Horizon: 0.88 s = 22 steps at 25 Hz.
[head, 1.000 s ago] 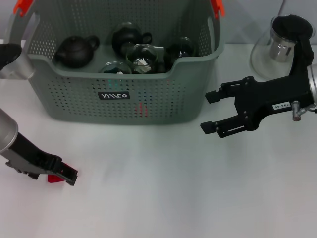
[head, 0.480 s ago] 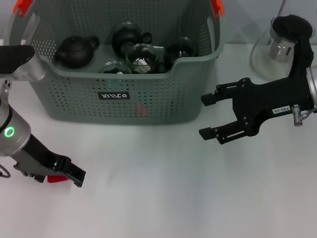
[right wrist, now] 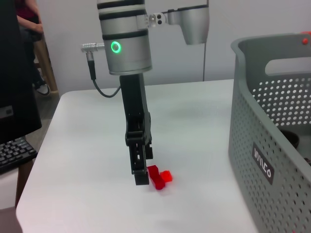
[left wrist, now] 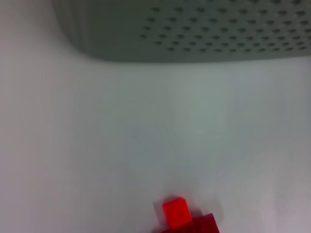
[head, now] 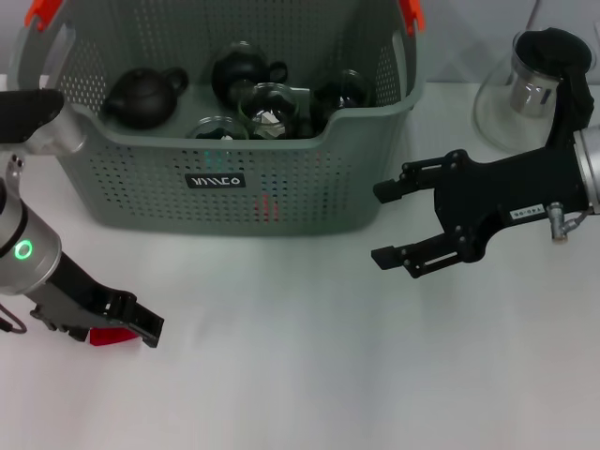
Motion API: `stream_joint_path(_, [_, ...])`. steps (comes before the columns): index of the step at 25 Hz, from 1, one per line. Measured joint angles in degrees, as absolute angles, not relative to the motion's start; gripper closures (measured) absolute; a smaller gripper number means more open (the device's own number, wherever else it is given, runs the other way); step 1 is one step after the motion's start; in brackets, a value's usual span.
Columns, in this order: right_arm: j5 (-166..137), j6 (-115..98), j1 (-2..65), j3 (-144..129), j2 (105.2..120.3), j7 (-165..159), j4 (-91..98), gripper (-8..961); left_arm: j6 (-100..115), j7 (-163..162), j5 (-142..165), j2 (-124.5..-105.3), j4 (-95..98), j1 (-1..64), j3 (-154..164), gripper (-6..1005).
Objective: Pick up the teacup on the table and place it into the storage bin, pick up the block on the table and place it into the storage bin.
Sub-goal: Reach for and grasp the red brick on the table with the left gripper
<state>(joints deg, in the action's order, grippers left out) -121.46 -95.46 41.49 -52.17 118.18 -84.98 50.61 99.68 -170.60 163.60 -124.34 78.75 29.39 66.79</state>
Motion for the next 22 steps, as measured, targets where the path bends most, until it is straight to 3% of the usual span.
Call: stream_joint_path(22, [-121.5, -95.4, 41.5, -52.2, 118.61, -83.9, 50.3, 87, 94.8, -170.6, 163.7, -123.72, 75.9, 28.7, 66.7, 119])
